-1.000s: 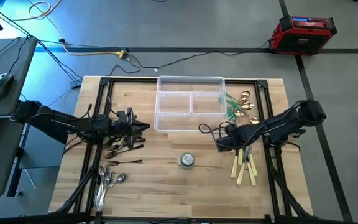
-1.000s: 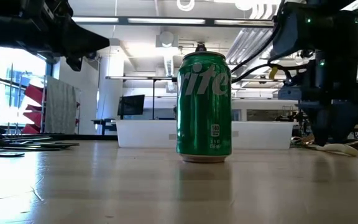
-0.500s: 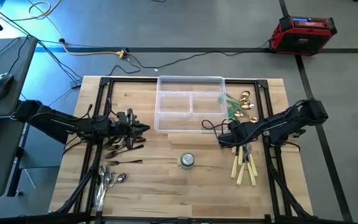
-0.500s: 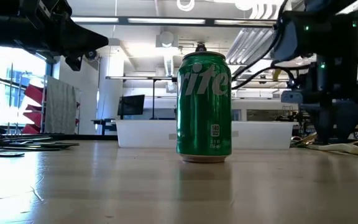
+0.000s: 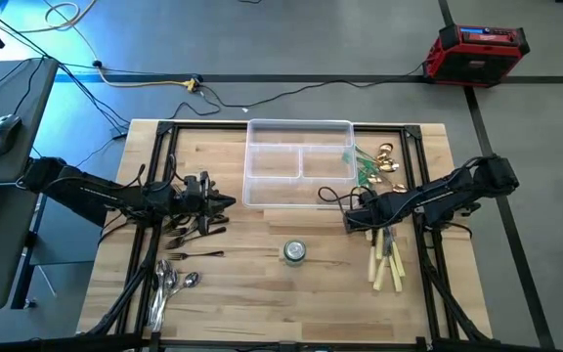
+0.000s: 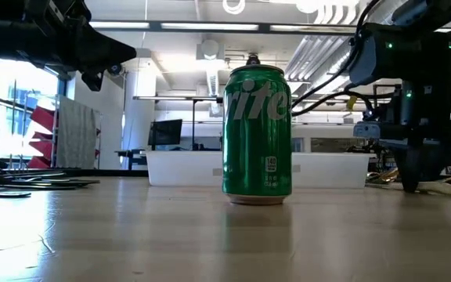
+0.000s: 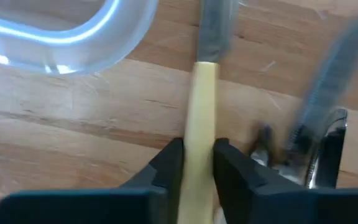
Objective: Sort silverware
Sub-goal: Put the yellow table knife into the silverware tray
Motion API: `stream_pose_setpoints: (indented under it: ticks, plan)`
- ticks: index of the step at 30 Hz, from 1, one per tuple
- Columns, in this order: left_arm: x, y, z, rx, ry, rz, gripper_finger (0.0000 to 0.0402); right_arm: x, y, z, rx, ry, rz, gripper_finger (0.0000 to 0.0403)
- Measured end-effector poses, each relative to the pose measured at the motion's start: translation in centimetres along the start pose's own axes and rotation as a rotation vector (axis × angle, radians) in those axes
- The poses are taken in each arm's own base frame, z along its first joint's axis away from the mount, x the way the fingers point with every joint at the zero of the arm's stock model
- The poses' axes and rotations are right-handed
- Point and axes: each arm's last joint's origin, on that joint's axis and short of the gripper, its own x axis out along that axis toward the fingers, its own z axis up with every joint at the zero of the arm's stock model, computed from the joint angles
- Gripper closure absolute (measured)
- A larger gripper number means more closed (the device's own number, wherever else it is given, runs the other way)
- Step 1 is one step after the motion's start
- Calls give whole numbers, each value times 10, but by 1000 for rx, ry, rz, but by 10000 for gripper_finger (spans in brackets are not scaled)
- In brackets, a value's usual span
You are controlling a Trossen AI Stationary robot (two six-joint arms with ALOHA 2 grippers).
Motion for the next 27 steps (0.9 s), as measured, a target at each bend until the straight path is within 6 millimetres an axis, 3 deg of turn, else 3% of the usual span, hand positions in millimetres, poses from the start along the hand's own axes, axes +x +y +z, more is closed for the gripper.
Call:
stream_pose_setpoints:
  ticks: [7,13,16,18,24,27]
  plan:
    - [-1,-4,-1,2,7,-23,402,-14,-1,-1,-26,49,-90,367]
    - [-1,-5,-1,1,1,-11,402,-43,-3,3,-42,71,-223,367]
    - [-1,-5,-1,3,1,-11,402,-60,-2,8,-52,38,-268,402]
    - [-1,-5,-2,6,13,-10,402,-74,-1,11,-70,16,-303,397]
    - [-4,-10,-10,-20,90,-38,402,-115,12,24,-156,-83,-251,398]
    - [-4,-11,-10,-17,85,-41,402,-119,18,29,-145,-78,-195,400]
